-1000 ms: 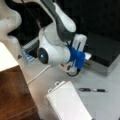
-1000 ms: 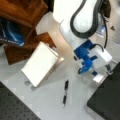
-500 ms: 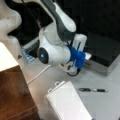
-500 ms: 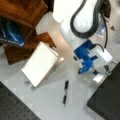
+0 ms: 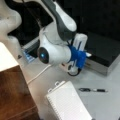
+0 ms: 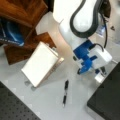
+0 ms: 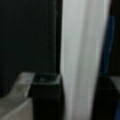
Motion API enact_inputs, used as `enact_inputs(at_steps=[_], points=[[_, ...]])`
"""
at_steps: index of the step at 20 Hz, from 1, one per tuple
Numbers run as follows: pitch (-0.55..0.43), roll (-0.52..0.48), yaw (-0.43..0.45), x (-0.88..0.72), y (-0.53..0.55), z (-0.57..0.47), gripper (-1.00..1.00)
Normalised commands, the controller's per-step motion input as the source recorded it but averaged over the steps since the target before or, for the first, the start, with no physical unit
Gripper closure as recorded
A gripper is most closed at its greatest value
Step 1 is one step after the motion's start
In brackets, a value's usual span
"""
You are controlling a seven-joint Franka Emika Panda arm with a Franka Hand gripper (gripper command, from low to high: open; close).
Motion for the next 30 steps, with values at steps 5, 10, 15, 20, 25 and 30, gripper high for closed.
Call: enact_inputs(at_steps=[5, 10, 15, 20, 25, 30], points=[[-0.033, 0.09, 0.049, 0.23, -0.09, 0.01, 1.0], [-0.011, 0.063, 0.043, 0.3, -0.08, 0.09, 1.0], [0.025, 0.018, 0.073, 0.32, -0.03, 0.34, 1.0], [0.04, -0.085, 0.234, 0.33, 0.03, 0.46, 1.0], [0.043, -0.107, 0.279, 0.38, 0.07, 0.34, 1.0], [0.05, -0.063, 0.229, 0.36, 0.12, 0.33, 1.0]])
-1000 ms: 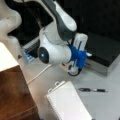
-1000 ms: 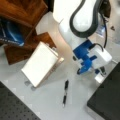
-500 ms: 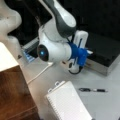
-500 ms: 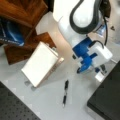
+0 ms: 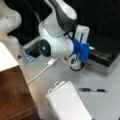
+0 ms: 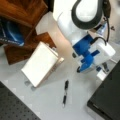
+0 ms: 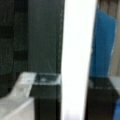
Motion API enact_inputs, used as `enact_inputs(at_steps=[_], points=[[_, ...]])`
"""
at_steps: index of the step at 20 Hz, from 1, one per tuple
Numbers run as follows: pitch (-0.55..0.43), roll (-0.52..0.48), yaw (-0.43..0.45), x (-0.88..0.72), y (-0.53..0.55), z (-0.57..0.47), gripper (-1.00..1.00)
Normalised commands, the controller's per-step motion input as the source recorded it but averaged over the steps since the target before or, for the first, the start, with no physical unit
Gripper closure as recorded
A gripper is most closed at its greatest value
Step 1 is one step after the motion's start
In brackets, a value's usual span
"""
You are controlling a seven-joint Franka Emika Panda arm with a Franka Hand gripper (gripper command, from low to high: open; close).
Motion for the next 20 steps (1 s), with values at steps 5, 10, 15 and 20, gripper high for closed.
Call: enact_inputs(at_steps=[5, 10, 15, 20], points=[[0.039, -0.024, 0.203, 0.37, 0.17, 0.44, 1.0], [0.049, -0.002, 0.158, 0.37, 0.2, 0.47, 1.0], [0.109, -0.039, 0.118, 0.33, 0.21, 0.47, 1.0], [0.095, -0.079, 0.11, 0.29, 0.21, 0.37, 1.0]])
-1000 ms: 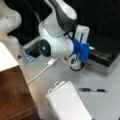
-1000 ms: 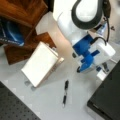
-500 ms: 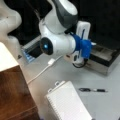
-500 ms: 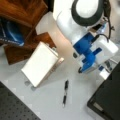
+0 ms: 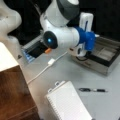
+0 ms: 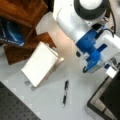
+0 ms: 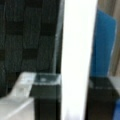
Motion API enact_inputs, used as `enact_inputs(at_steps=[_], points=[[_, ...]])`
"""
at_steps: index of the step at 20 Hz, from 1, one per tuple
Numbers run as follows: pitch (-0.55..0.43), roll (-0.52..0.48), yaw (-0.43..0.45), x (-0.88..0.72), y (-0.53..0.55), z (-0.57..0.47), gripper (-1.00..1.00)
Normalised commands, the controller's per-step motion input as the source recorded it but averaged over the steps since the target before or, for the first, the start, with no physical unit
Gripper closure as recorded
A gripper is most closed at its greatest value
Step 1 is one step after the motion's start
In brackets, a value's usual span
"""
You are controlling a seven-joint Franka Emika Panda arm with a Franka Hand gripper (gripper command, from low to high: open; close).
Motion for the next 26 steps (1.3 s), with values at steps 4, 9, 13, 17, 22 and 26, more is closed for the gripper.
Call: enact_inputs(at_steps=[4, 9, 13, 17, 22, 26], points=[[0.074, -0.05, 0.12, 0.22, 0.18, 0.29, 1.0], [0.097, -0.024, 0.105, 0.14, 0.19, 0.25, 1.0], [0.107, -0.01, 0.073, 0.08, 0.21, 0.2, 1.0], [0.093, 0.018, 0.028, 0.05, 0.29, 0.18, 1.0], [0.05, 0.042, 0.0, 0.02, 0.32, 0.09, 1.0], [0.07, 0.072, -0.063, 0.04, 0.24, 0.04, 1.0]])
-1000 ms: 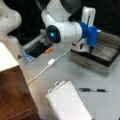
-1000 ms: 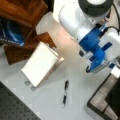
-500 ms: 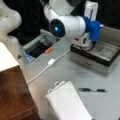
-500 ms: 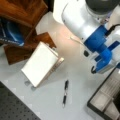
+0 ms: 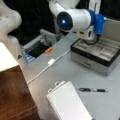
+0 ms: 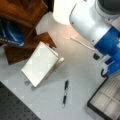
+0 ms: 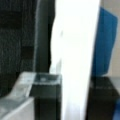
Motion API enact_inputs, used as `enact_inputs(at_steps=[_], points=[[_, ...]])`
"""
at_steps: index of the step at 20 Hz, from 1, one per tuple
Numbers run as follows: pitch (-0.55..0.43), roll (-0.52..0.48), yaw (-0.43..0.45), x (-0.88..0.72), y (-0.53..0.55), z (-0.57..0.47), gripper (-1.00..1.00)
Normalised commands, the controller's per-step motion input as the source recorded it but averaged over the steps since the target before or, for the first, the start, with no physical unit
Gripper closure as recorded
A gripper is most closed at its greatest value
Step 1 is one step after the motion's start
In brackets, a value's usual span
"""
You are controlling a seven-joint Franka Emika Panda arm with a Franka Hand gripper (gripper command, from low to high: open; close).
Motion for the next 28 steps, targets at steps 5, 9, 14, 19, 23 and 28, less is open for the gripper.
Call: enact_inputs(at_steps=[5, 9, 14, 19, 23, 28], points=[[0.081, 0.084, -0.114, 0.02, 0.24, 0.01, 1.0], [0.08, 0.061, -0.113, -0.03, 0.29, -0.03, 1.0], [0.083, 0.055, -0.1, -0.1, 0.32, -0.07, -1.0], [0.111, 0.036, -0.099, -0.15, 0.26, -0.14, -1.0], [0.093, 0.023, -0.146, -0.12, 0.24, -0.16, -1.0], [0.067, 0.023, -0.212, -0.12, 0.33, -0.16, -1.0]])
